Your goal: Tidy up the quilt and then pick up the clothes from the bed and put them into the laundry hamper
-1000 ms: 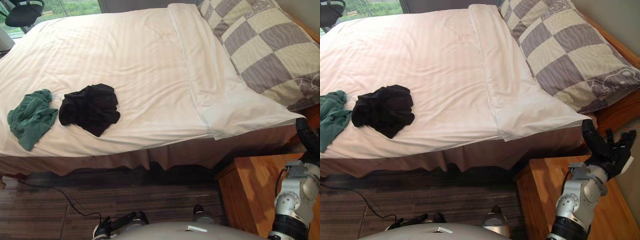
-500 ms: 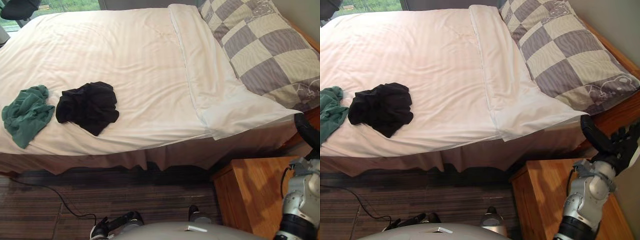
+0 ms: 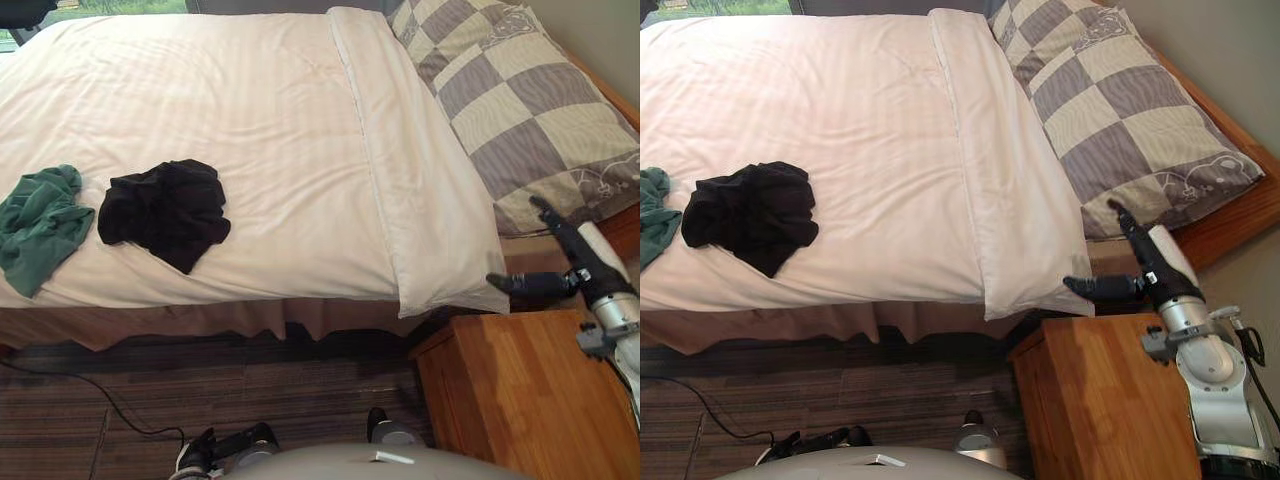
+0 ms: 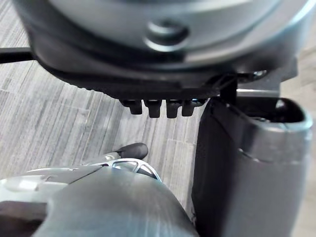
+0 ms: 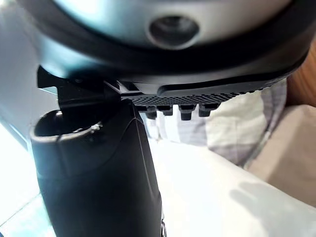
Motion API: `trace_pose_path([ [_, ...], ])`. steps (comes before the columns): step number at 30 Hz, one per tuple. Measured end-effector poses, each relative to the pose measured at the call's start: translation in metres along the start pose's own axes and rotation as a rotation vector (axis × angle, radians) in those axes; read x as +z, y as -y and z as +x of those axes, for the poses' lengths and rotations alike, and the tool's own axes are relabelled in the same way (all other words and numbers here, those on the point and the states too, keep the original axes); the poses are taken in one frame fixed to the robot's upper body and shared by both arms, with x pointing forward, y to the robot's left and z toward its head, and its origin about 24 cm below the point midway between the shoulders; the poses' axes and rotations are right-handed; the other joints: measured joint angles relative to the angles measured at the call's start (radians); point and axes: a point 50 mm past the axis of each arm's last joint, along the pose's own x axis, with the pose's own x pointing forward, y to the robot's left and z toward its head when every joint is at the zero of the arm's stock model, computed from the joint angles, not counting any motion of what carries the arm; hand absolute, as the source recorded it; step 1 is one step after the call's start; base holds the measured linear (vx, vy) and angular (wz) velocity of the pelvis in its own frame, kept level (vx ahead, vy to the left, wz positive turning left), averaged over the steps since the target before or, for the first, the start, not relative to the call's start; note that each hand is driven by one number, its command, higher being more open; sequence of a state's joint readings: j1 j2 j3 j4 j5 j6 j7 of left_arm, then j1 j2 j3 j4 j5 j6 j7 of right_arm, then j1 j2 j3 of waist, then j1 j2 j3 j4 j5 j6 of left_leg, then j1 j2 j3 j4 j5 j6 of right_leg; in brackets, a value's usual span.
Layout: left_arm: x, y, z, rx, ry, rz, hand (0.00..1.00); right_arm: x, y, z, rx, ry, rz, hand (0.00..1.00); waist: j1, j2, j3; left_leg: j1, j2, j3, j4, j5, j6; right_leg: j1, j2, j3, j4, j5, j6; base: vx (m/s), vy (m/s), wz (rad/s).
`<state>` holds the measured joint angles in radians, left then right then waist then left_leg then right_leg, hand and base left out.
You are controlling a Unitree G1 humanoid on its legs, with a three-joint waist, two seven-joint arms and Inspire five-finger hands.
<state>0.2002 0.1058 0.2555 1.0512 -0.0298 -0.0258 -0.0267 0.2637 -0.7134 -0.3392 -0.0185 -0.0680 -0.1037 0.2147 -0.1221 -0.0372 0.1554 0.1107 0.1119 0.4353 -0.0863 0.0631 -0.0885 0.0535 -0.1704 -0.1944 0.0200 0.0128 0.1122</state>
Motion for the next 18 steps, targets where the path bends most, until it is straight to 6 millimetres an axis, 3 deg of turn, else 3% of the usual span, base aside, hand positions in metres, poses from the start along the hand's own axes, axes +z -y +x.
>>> trace_pose_path([
  [4,-0.003,-0.001,0.0,-0.007,-0.01,0.009,1.0,-0.008,-0.005,-0.008,0.08,-0.027,0.041,1.0,-0.027,0.003,-0.004,0.002,0.001,0.015,0.0,-0.001,-0.001,-0.013,0.0,0.018,0.009,0.0,0.0,-0.01,0.008,-0.11],
  [5,-0.003,-0.001,0.0,-0.008,-0.013,0.013,1.0,-0.008,-0.005,-0.009,0.084,-0.028,0.041,0.0,-0.031,0.004,-0.007,0.002,0.001,0.024,0.0,-0.001,-0.001,-0.021,0.001,0.028,0.014,0.0,0.0,-0.02,0.016,-0.25],
  [10,-0.007,0.001,-0.001,-0.013,-0.026,0.022,1.0,0.002,0.003,-0.005,0.023,0.019,0.063,0.0,-0.048,0.015,-0.02,0.003,0.0,0.04,-0.001,-0.001,-0.001,-0.036,0.002,0.048,0.013,0.001,0.001,-0.03,0.01,-0.13],
  [14,-0.007,0.003,-0.001,-0.014,-0.027,0.016,1.0,0.028,0.018,0.015,-0.323,0.196,0.356,0.0,-0.044,0.017,-0.022,0.003,0.004,0.038,-0.004,-0.005,-0.007,-0.037,-0.001,0.053,0.012,0.0,0.005,-0.04,0.003,-0.01],
  [18,-0.004,0.005,0.0,0.004,-0.017,0.009,1.0,0.054,0.039,0.029,-0.663,0.366,0.654,0.0,-0.009,0.026,-0.027,-0.01,0.001,0.014,-0.004,0.0,0.001,-0.034,-0.006,0.034,0.011,0.006,0.006,-0.01,0.007,0.14],
])
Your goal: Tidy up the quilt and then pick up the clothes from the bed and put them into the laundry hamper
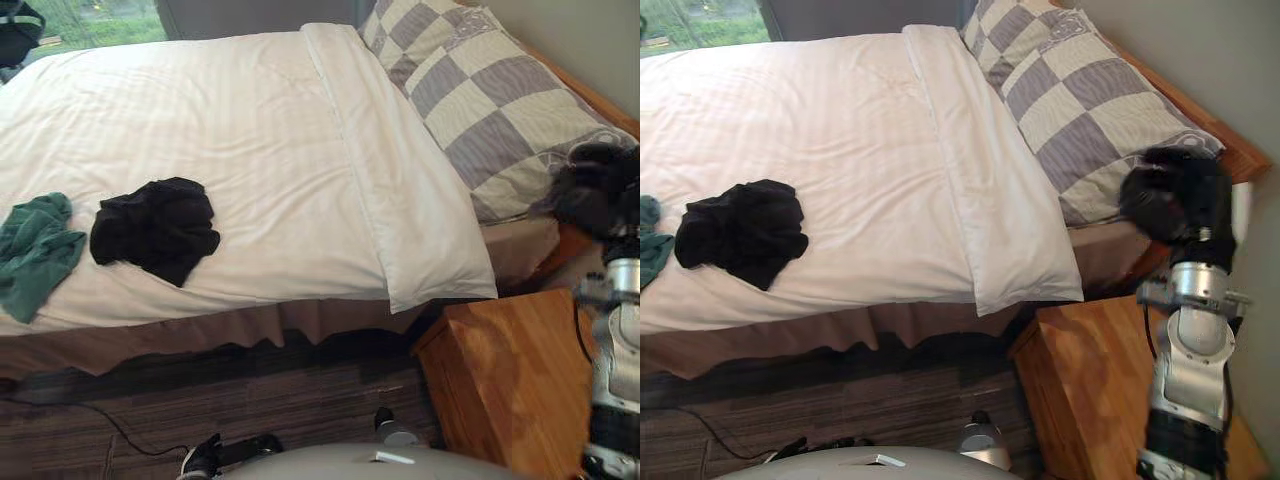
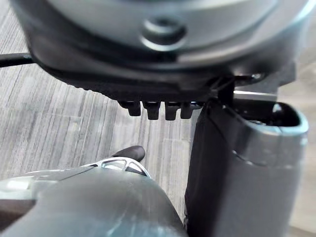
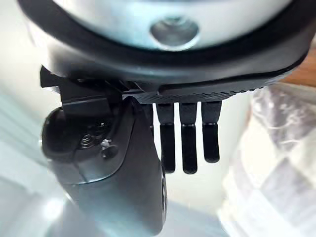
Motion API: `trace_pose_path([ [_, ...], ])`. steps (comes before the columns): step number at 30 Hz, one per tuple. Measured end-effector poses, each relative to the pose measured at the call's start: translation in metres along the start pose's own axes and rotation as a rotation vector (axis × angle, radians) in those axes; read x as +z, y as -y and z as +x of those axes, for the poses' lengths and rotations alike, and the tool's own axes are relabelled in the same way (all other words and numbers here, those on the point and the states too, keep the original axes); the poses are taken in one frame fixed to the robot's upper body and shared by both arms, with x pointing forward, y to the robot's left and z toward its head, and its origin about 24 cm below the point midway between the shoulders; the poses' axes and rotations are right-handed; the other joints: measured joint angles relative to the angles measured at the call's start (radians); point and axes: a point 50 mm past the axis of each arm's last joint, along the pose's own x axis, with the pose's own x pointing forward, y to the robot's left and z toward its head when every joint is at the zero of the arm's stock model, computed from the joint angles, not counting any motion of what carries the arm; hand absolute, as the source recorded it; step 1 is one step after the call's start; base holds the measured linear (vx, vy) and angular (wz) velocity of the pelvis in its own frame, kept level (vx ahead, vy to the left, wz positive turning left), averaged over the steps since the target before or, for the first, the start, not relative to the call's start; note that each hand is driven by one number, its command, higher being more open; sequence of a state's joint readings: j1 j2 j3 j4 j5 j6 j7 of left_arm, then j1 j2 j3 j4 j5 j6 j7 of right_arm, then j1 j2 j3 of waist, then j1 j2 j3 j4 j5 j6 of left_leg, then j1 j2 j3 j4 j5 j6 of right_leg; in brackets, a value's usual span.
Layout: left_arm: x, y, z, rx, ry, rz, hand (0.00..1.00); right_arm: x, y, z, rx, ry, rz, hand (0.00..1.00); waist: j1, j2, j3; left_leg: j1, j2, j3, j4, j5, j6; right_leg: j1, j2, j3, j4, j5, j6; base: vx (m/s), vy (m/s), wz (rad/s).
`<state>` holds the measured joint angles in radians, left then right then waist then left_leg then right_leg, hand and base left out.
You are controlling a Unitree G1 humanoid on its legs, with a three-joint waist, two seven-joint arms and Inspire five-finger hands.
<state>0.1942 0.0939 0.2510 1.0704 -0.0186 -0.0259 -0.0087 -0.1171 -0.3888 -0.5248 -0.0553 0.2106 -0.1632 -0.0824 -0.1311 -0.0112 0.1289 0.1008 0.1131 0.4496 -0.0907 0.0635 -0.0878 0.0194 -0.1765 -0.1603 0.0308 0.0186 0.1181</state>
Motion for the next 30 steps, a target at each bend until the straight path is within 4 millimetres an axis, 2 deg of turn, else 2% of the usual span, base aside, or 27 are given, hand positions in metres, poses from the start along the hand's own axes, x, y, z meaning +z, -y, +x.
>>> trace_pose_path([
  [2,0.001,0.0,0.0,0.009,0.004,-0.002,1.0,0.006,-0.007,0.007,-0.07,0.05,0.114,0.0,0.009,0.006,0.002,-0.013,0.0,-0.013,0.0,0.008,0.01,-0.003,0.0,-0.014,0.002,0.003,0.0,0.01,-0.01,0.26],
  [5,0.01,0.004,0.002,0.026,0.035,-0.014,1.0,0.012,-0.021,0.024,-0.175,0.095,0.349,0.0,0.042,0.015,0.032,-0.03,0.001,-0.029,0.0,0.018,0.015,-0.004,0.0,-0.03,0.006,0.009,-0.003,0.01,0.001,0.16],
  [11,0.021,0.018,0.002,0.033,0.098,-0.091,1.0,0.027,-0.041,0.058,-0.299,0.095,0.747,0.0,0.102,0.063,0.089,-0.12,0.001,-0.041,0.0,0.04,0.026,-0.103,-0.015,-0.051,0.06,0.005,-0.008,-0.02,0.02,0.12],
  [16,0.027,0.023,0.001,0.019,0.138,-0.136,1.0,0.04,-0.046,0.07,-0.305,0.124,0.826,0.0,0.121,0.081,0.125,-0.17,0.002,-0.046,0.0,0.049,0.027,-0.158,-0.021,-0.061,0.087,-0.004,-0.01,0.01,0.006,0.09],
  [20,0.035,0.029,0.0,-0.004,0.171,-0.137,1.0,0.035,-0.049,0.073,-0.304,0.094,0.821,0.0,0.129,0.095,0.15,-0.202,-0.003,-0.065,0.001,0.058,0.028,-0.185,-0.03,-0.084,0.11,-0.017,-0.01,0.04,0.0,0.17],
  [23,0.041,0.031,0.0,-0.015,0.2,-0.132,1.0,0.007,-0.06,0.072,-0.299,-0.038,0.759,0.0,0.135,0.099,0.163,-0.228,-0.003,-0.07,0.001,0.061,0.026,-0.215,-0.032,-0.086,0.127,-0.025,-0.011,0.05,-0.004,0.07],
  [25,0.048,0.035,0.0,-0.03,0.222,-0.122,1.0,-0.032,-0.061,0.061,-0.33,-0.205,0.694,0.0,0.149,0.107,0.179,-0.233,-0.002,-0.068,0.004,0.064,0.025,-0.221,-0.032,-0.085,0.13,-0.026,-0.012,0.07,-0.01,0.01],
  [26,0.049,0.036,0.0,-0.035,0.226,-0.121,1.0,-0.043,-0.06,0.055,-0.342,-0.252,0.678,0.0,0.154,0.109,0.182,-0.233,-0.002,-0.067,0.004,0.064,0.024,-0.221,-0.032,-0.085,0.13,-0.028,-0.014,0.04,-0.004,0.01],
  [28,0.056,0.039,0.001,-0.046,0.243,-0.109,1.0,-0.08,-0.057,0.024,-0.375,-0.407,0.65,0.0,0.158,0.115,0.199,-0.229,-0.001,-0.065,0.004,0.065,0.024,-0.221,-0.033,-0.085,0.144,-0.039,-0.013,0.05,-0.011,0.03],
  [30,0.06,0.038,0.001,-0.045,0.25,-0.106,1.0,-0.091,-0.059,0.0,-0.356,-0.418,0.663,0.0,0.154,0.107,0.208,-0.216,0.002,-0.054,0.004,0.062,0.02,-0.223,-0.033,-0.078,0.162,-0.051,-0.015,0.06,-0.019,-0.09],
])
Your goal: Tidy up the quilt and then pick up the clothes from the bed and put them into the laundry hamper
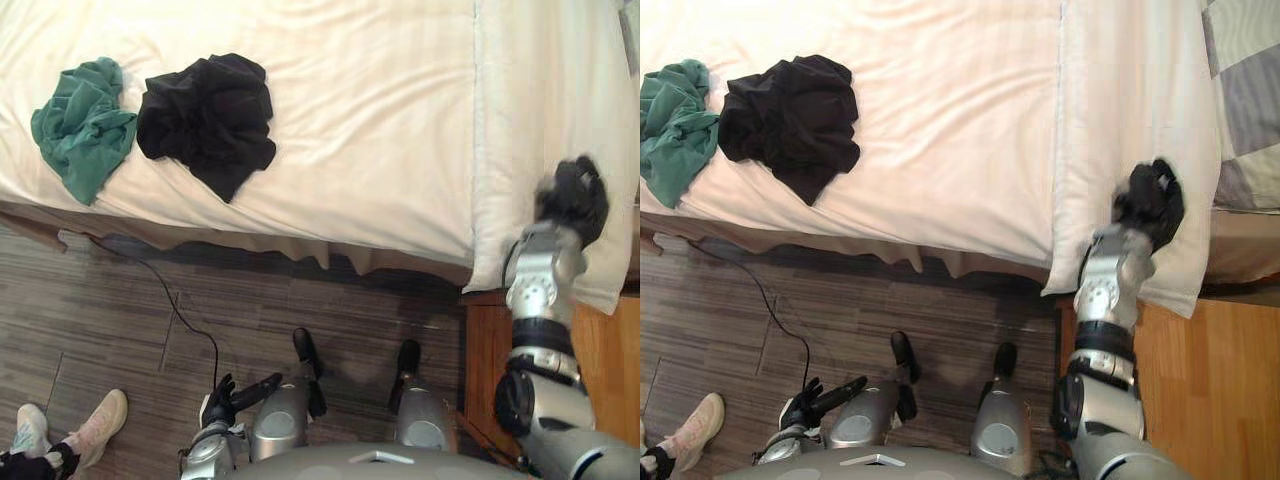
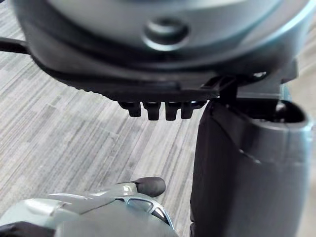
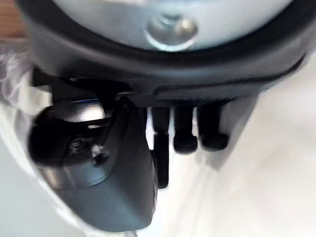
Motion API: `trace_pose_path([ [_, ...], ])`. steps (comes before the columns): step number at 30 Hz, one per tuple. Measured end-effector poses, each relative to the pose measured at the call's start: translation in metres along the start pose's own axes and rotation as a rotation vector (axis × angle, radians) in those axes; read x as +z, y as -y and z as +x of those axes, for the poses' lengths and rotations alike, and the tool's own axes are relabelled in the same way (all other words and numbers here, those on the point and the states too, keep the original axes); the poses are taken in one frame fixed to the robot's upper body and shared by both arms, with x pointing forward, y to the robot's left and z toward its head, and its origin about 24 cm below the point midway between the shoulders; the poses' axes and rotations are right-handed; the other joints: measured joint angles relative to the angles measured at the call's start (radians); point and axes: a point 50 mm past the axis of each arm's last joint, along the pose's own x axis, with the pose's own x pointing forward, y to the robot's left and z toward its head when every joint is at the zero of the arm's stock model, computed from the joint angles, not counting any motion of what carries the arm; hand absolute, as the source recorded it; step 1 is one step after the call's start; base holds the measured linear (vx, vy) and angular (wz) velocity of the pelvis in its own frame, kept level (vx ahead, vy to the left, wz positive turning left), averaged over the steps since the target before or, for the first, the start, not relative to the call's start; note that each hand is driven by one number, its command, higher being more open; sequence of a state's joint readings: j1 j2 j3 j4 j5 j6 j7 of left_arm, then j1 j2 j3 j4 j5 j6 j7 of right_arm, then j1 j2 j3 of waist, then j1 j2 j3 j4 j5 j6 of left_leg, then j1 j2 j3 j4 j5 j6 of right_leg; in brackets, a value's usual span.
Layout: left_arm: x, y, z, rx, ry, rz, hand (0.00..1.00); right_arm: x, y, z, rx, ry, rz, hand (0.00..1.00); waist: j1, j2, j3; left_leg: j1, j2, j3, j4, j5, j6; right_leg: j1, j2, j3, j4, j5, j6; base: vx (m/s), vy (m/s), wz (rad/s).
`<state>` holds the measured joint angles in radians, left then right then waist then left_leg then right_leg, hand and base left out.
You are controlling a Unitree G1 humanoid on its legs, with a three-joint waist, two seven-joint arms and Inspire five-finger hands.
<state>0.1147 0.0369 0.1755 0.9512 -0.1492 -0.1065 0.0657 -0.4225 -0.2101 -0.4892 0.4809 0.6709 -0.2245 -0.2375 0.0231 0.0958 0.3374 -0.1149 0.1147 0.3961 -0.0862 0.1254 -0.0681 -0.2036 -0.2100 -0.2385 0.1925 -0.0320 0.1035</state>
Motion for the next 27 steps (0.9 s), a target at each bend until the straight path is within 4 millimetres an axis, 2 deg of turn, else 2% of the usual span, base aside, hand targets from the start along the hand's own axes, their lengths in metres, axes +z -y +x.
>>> trace_pose_path([
  [1,0.001,-0.001,0.0,0.002,0.002,0.002,1.0,-0.003,0.002,-0.002,-0.001,-0.008,0.003,0.0,0.0,-0.005,0.002,0.007,0.001,0.008,0.0,-0.002,-0.003,0.003,0.0,0.003,0.004,-0.003,0.0,0.05,-0.017,-0.18],
  [4,0.013,-0.002,0.005,0.009,0.021,0.012,1.0,-0.026,0.027,-0.019,-0.054,-0.081,-0.025,0.0,0.002,-0.034,0.01,0.038,0.006,0.03,0.0,-0.019,-0.019,0.017,0.001,0.014,0.027,-0.025,0.001,0.03,-0.012,-0.12],
  [6,0.023,-0.002,0.011,0.03,0.026,-0.021,1.0,-0.053,0.052,-0.041,-0.127,-0.182,-0.029,0.0,0.001,-0.06,0.011,0.055,0.008,0.054,0.0,-0.033,-0.019,0.021,0.002,0.025,0.031,-0.03,0.0,0.05,-0.005,-0.2],
  [7,0.027,0.001,0.012,0.029,0.031,-0.032,1.0,-0.06,0.062,-0.049,-0.164,-0.215,-0.034,0.0,0.0,-0.065,0.008,0.056,0.008,0.057,0.0,-0.034,-0.02,0.022,0.001,0.025,0.031,-0.031,-0.001,0.09,-0.006,-0.07],
  [8,0.036,0.011,0.014,0.018,0.053,-0.073,1.0,-0.084,0.098,-0.079,-0.287,-0.351,-0.064,0.0,-0.001,-0.081,0.009,0.071,0.007,0.061,0.0,-0.035,-0.012,0.039,0.0,0.024,0.025,-0.034,0.001,0.11,-0.007,-0.02],
  [10,0.04,0.016,0.015,0.01,0.06,-0.094,1.0,-0.1,0.126,-0.107,-0.383,-0.474,-0.1,0.0,-0.002,-0.089,0.005,0.084,0.006,0.066,0.001,-0.039,-0.014,0.054,0.0,0.024,0.016,-0.035,0.001,0.09,-0.006,-0.05],
  [11,0.041,0.018,0.015,-0.001,0.064,-0.102,1.0,-0.112,0.146,-0.133,-0.452,-0.574,-0.136,0.0,-0.006,-0.093,0.002,0.095,0.006,0.069,0.001,-0.042,-0.015,0.066,0.0,0.024,0.011,-0.037,0.004,0.11,-0.011,-0.03],
  [12,0.042,0.021,0.015,-0.008,0.068,-0.114,1.0,-0.124,0.171,-0.17,-0.537,-0.702,-0.185,1.0,-0.018,-0.094,0.001,0.111,0.004,0.072,0.0,-0.048,-0.018,0.085,-0.002,0.022,0.011,-0.045,0.007,0.17,-0.011,-0.06],
  [13,0.041,0.023,0.015,-0.007,0.065,-0.138,1.0,-0.128,0.19,-0.196,-0.6,-0.818,-0.242,1.0,-0.033,-0.092,-0.001,0.133,0.001,0.081,0.0,-0.055,-0.019,0.103,-0.006,0.022,0.012,-0.049,0.009,0.13,-0.003,-0.08],
  [14,0.04,0.024,0.014,-0.006,0.062,-0.15,1.0,-0.128,0.198,-0.207,-0.63,-0.849,-0.256,1.0,-0.036,-0.091,-0.001,0.144,0.0,0.086,0.0,-0.058,-0.021,0.111,-0.006,0.022,0.012,-0.049,0.01,0.12,0.008,-0.18],
  [15,0.037,0.025,0.014,-0.005,0.055,-0.166,1.0,-0.124,0.213,-0.226,-0.662,-0.903,-0.318,1.0,-0.045,-0.088,-0.006,0.17,0.0,0.095,0.0,-0.065,-0.026,0.134,-0.006,0.022,0.009,-0.051,0.012,0.1,0.01,-0.15],
  [18,0.027,0.022,0.011,0.004,0.024,-0.143,1.0,-0.114,0.23,-0.248,-0.608,-0.978,-0.523,1.0,-0.054,-0.102,-0.062,0.212,0.008,0.108,0.0,-0.07,-0.032,0.179,0.004,0.021,-0.007,-0.057,0.012,0.08,-0.012,-0.09],
  [22,0.021,0.017,0.01,0.003,0.008,-0.107,1.0,-0.12,0.218,-0.239,-0.382,-1.021,-0.697,1.0,-0.053,-0.118,-0.097,0.238,0.015,0.095,0.022,-0.085,-0.03,0.218,0.002,0.009,0.003,-0.076,0.013,-0.02,-0.016,0.12],
  [23,0.024,0.017,0.01,-0.007,0.018,-0.069,1.0,-0.123,0.211,-0.234,-0.289,-1.029,-0.755,1.0,-0.053,-0.127,-0.095,0.183,0.028,0.07,0.143,-0.136,-0.023,0.223,-0.016,-0.006,0.012,-0.083,0.017,-0.1,0.032,0.41],
  [25,0.029,0.019,0.011,-0.026,0.043,-0.03,1.0,-0.122,0.207,-0.222,-0.179,-1.027,-0.842,1.0,-0.05,-0.11,-0.091,0.065,0.076,0.037,0.407,-0.232,-0.02,0.224,-0.031,-0.026,0.034,-0.095,0.026,-0.14,0.066,0.41],
  [26,0.03,0.02,0.011,-0.029,0.046,-0.025,1.0,-0.121,0.207,-0.219,-0.146,-1.026,-0.882,1.0,-0.046,-0.109,-0.086,0.038,0.088,0.025,0.468,-0.251,-0.023,0.225,-0.032,-0.027,0.038,-0.098,0.03,-0.15,0.122,0.18],
  [27,0.03,0.02,0.01,-0.031,0.047,-0.021,1.0,-0.12,0.207,-0.214,-0.109,-1.022,-0.924,1.0,-0.039,-0.096,-0.089,0.008,0.09,-0.004,0.534,-0.267,-0.038,0.222,-0.037,-0.024,0.044,-0.103,0.035,-0.12,0.149,0.12],
])
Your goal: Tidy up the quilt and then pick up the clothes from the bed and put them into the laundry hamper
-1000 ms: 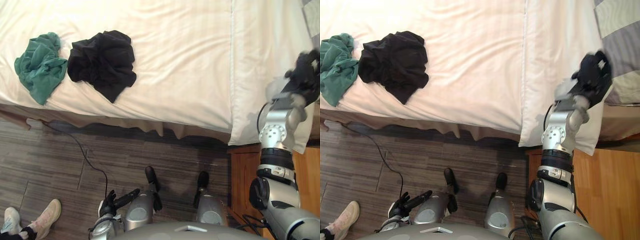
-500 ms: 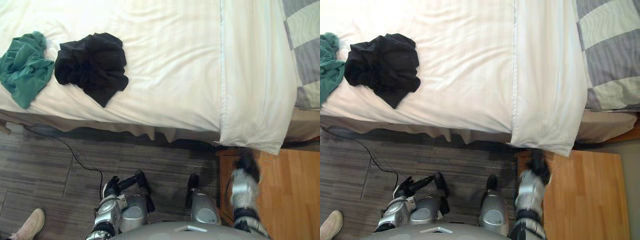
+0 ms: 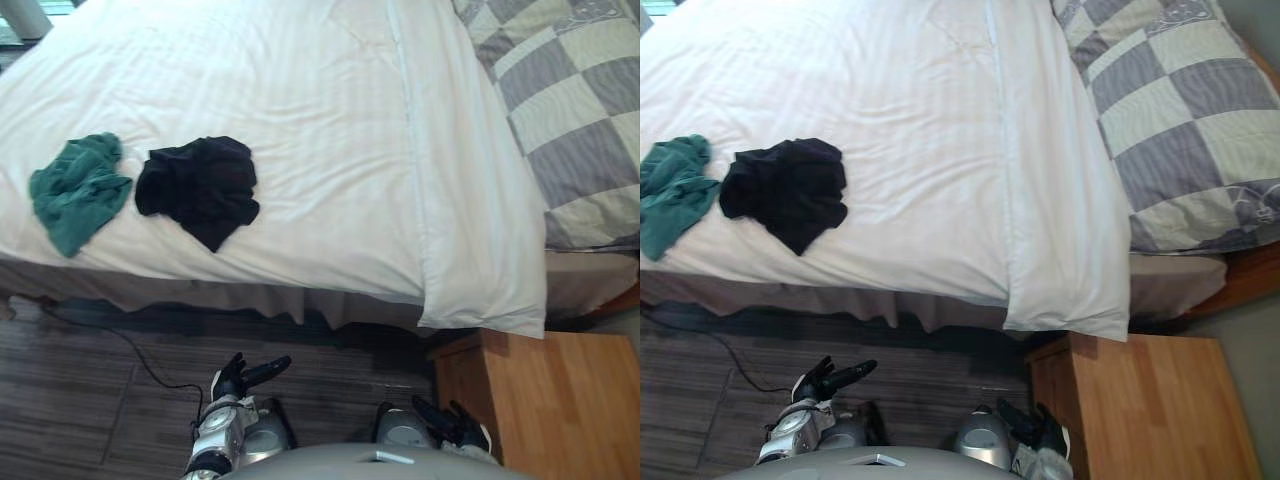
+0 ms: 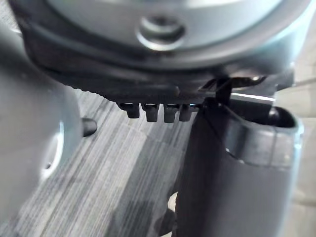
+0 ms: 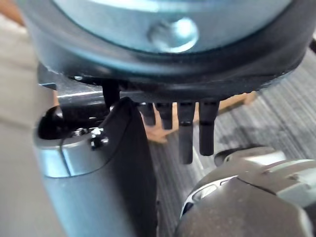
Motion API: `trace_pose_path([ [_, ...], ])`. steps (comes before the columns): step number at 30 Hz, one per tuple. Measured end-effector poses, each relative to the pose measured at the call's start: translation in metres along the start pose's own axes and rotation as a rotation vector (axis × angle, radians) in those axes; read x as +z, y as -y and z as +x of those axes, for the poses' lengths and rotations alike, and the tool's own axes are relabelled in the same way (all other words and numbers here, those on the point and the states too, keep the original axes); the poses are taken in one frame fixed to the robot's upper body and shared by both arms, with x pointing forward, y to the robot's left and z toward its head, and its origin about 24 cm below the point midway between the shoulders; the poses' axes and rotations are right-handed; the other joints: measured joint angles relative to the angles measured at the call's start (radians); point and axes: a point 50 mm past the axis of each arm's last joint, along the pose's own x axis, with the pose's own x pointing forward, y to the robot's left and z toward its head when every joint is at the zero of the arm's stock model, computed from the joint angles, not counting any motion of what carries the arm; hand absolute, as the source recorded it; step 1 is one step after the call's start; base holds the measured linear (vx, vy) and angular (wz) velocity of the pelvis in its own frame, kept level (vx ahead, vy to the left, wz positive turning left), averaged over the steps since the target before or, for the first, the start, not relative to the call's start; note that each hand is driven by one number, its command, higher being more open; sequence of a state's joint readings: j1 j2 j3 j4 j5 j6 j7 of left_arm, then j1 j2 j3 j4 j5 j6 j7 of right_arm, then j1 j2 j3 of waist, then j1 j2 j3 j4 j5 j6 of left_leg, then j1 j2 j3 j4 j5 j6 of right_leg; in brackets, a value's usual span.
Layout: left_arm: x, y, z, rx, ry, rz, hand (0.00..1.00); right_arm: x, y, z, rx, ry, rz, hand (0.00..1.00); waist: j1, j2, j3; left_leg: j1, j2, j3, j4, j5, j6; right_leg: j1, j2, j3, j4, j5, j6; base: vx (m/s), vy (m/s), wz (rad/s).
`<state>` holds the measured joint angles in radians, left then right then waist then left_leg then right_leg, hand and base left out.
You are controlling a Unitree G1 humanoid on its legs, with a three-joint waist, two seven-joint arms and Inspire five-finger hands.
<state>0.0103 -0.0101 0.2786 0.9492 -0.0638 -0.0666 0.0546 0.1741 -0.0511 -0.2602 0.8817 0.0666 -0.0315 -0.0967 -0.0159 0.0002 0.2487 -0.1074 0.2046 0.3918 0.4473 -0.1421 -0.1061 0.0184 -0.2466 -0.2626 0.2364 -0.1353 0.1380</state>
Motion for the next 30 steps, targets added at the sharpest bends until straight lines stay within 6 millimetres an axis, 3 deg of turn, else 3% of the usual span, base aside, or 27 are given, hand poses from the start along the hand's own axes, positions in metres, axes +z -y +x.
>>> trace_pose_path([
  [2,0.0,0.0,0.0,-0.005,0.003,0.038,1.0,0.004,0.001,0.002,0.005,0.01,-0.06,1.0,0.005,0.001,-0.002,-0.039,-0.032,-0.073,0.038,-0.009,-0.005,0.0,-0.034,0.0,-0.005,0.011,0.016,-0.07,0.197,0.17],
  [3,-0.001,-0.003,0.0,-0.004,0.001,0.059,1.0,0.006,0.002,0.003,0.008,0.01,-0.085,1.0,0.009,0.003,-0.005,-0.06,-0.01,-0.081,0.102,-0.067,0.019,0.001,-0.042,-0.008,-0.027,0.037,0.023,-0.01,0.272,0.0],
  [4,-0.008,-0.013,-0.002,0.02,-0.021,0.071,1.0,0.006,0.0,0.004,0.016,0.006,-0.098,1.0,0.006,0.001,-0.006,-0.058,0.058,-0.082,0.149,-0.103,0.041,0.007,-0.042,-0.001,-0.035,0.048,0.034,0.0,0.235,-0.06],
  [6,-0.01,-0.022,-0.003,0.052,-0.024,0.082,1.0,0.005,-0.001,0.005,0.014,-0.001,-0.1,1.0,-0.007,-0.001,-0.008,-0.053,0.144,-0.116,0.129,-0.111,0.044,0.017,-0.047,0.003,-0.049,0.061,0.056,0.06,0.258,0.06],
  [7,-0.01,-0.027,-0.003,0.07,-0.019,0.102,1.0,0.004,0.0,0.005,0.004,-0.009,-0.102,1.0,-0.008,-0.007,-0.008,-0.053,0.193,-0.171,0.067,-0.107,0.03,0.01,-0.072,0.014,-0.052,0.076,0.083,0.1,0.529,0.11],
  [8,-0.007,-0.031,-0.003,0.083,-0.009,0.112,1.0,0.003,-0.002,0.006,0.002,-0.017,-0.106,1.0,-0.008,-0.027,-0.007,-0.06,0.182,-0.173,0.066,-0.096,-0.067,0.005,-0.11,0.024,-0.059,0.087,0.099,0.11,0.609,0.03],
  [9,0.003,-0.044,-0.001,0.111,0.013,0.155,1.0,-0.002,-0.015,0.006,0.027,-0.051,-0.104,1.0,-0.009,-0.07,-0.015,-0.072,0.109,-0.142,0.095,-0.12,-0.031,-0.004,-0.152,0.059,-0.091,0.092,0.108,0.1,0.489,0.06],
  [11,0.008,-0.054,0.0,0.151,0.023,0.212,1.0,-0.004,-0.02,0.006,0.065,-0.067,-0.152,1.0,-0.01,-0.093,-0.037,-0.132,0.084,-0.173,0.169,-0.149,-0.039,-0.015,-0.102,0.067,-0.087,0.093,0.104,0.11,0.25,0.11],
  [12,0.013,-0.056,0.002,0.149,0.023,0.252,1.0,-0.006,-0.026,0.005,0.079,-0.072,-0.154,1.0,-0.01,-0.114,-0.051,-0.155,0.047,-0.185,0.199,-0.157,-0.047,-0.008,-0.127,0.075,-0.125,0.14,0.101,0.12,0.209,0.13],
  [13,0.013,-0.057,0.003,0.143,0.014,0.284,1.0,-0.006,-0.027,0.005,0.079,-0.073,-0.152,1.0,-0.014,-0.117,-0.053,-0.158,0.035,-0.183,0.204,-0.162,-0.043,-0.002,-0.139,0.076,-0.137,0.169,0.1,0.08,0.294,0.01],
  [14,0.013,-0.055,0.004,0.129,0.004,0.332,1.0,-0.002,-0.027,0.007,0.087,-0.064,-0.178,1.0,-0.011,-0.115,-0.056,-0.146,0.028,-0.15,0.195,-0.171,-0.026,-0.023,-0.151,0.073,-0.128,0.223,0.043,0.03,0.382,-0.45],
  [15,0.009,-0.054,0.003,0.12,-0.006,0.352,1.0,0.005,-0.028,0.009,0.099,-0.042,-0.22,1.0,0.002,-0.107,-0.061,-0.113,0.022,-0.089,0.142,-0.16,0.0,-0.06,-0.15,0.061,-0.123,0.295,-0.055,0.01,0.388,-0.74],
  [16,0.006,-0.054,0.002,0.116,-0.011,0.363,1.0,0.009,-0.03,0.01,0.107,-0.027,-0.239,1.0,0.004,-0.103,-0.061,-0.088,0.021,-0.059,0.099,-0.146,0.023,-0.078,-0.147,0.043,-0.107,0.306,-0.082,0.02,0.375,-0.9],
  [17,-0.002,-0.056,-0.001,0.103,-0.029,0.407,1.0,0.02,-0.034,0.012,0.124,0.007,-0.277,1.0,-0.011,-0.092,-0.057,-0.024,0.002,-0.037,-0.014,-0.108,0.059,-0.116,-0.102,0.019,0.01,0.247,-0.059,0.03,0.235,-0.54],
  [18,-0.006,-0.058,-0.003,0.096,-0.038,0.428,1.0,0.022,-0.035,0.012,0.128,0.015,-0.288,1.0,-0.018,-0.087,-0.056,0.0,0.0,-0.038,-0.053,-0.087,0.061,-0.126,-0.065,0.029,0.051,0.203,-0.05,0.04,0.162,-0.33],
  [20,-0.015,-0.056,-0.006,0.065,-0.066,0.442,1.0,0.024,-0.035,0.011,0.128,0.043,-0.288,1.0,-0.029,-0.069,-0.056,0.051,-0.006,-0.051,-0.175,-0.019,0.059,-0.122,0.086,0.048,0.113,0.053,-0.073,0.02,-0.019,0.24],
  [21,-0.015,-0.056,-0.006,0.059,-0.069,0.44,1.0,0.025,-0.038,0.01,0.136,0.054,-0.301,1.0,-0.036,-0.074,-0.055,0.05,-0.027,-0.075,-0.204,0.006,0.057,-0.105,0.138,0.034,0.069,0.016,-0.081,-0.02,-0.061,0.53],
  [23,-0.016,-0.056,-0.005,0.062,-0.074,0.424,1.0,0.025,-0.042,0.01,0.152,0.06,-0.324,1.0,-0.034,-0.085,-0.051,0.05,-0.061,-0.095,-0.237,0.033,0.049,-0.043,0.138,0.017,-0.037,-0.005,-0.08,-0.03,-0.07,0.46],
  [26,-0.021,-0.049,-0.006,0.056,-0.087,0.406,1.0,0.033,-0.04,0.011,0.153,0.088,-0.34,1.0,-0.036,-0.055,-0.029,0.12,-0.073,-0.121,-0.394,0.129,0.03,-0.014,0.148,-0.004,-0.066,0.004,-0.097,-0.05,-0.071,0.27],
  [28,-0.022,-0.048,-0.006,0.052,-0.098,0.405,1.0,0.034,-0.039,0.012,0.148,0.088,-0.337,1.0,-0.03,-0.046,-0.025,0.122,-0.068,-0.144,-0.379,0.123,0.021,-0.005,0.152,-0.012,-0.063,-0.002,-0.106,-0.06,-0.061,0.08],
  [30,-0.017,-0.04,-0.004,0.036,-0.082,0.402,1.0,0.034,-0.032,0.013,0.127,0.082,-0.326,1.0,-0.019,-0.019,-0.007,0.071,-0.043,-0.155,-0.217,0.053,0.001,0.021,0.156,-0.013,-0.066,-0.022,-0.107,-0.05,-0.015,0.04],
])
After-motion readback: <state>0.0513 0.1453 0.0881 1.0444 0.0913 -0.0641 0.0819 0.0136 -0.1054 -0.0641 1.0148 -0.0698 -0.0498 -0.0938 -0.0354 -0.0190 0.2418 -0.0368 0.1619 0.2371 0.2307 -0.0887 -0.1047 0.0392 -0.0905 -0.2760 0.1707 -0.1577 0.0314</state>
